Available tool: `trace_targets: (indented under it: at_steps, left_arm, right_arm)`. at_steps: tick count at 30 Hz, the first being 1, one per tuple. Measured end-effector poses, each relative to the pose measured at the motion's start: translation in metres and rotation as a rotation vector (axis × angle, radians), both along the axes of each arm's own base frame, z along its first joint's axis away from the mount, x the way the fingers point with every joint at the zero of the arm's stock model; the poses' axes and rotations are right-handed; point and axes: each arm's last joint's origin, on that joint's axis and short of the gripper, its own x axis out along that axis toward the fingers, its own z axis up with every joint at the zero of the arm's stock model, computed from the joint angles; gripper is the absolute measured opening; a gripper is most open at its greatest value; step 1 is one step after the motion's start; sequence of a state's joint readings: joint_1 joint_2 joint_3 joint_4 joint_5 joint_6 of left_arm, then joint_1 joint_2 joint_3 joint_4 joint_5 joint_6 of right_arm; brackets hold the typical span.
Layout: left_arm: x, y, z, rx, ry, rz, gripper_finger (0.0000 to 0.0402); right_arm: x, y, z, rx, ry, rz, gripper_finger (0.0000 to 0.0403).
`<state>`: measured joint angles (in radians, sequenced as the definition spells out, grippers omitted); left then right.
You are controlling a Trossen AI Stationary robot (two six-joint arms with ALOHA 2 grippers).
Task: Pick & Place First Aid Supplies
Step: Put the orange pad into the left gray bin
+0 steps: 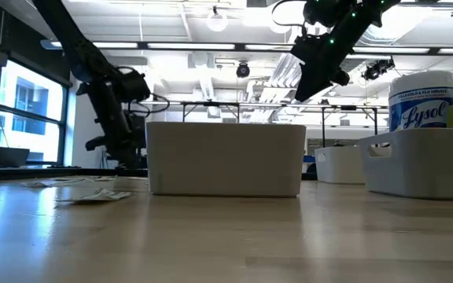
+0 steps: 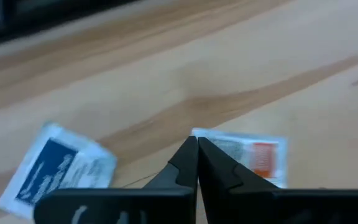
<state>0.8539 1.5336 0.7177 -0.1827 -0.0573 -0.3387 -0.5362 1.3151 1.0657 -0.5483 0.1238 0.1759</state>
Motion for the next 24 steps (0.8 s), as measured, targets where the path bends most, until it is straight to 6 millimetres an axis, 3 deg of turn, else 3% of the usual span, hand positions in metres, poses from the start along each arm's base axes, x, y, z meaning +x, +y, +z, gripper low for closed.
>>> trace_targets:
  at_steps: [7, 12, 24]
  left_arm:
    - [0.009, -0.012, 0.018, 0.055, -0.051, -0.102, 0.0]
    - [0.011, -0.017, 0.017, 0.027, -0.053, -0.089, 0.001]
    - [0.007, -0.017, 0.011, -0.024, -0.036, 0.03, 0.0142]
  right_arm:
    - [0.0, -0.001, 0.0, -0.017, 0.01, -0.019, 0.0078]
    - [0.0, -0.001, 0.0, -0.018, 0.011, -0.02, 0.0078]
    - [0.0, -0.001, 0.0, -0.019, 0.012, -0.02, 0.0078]
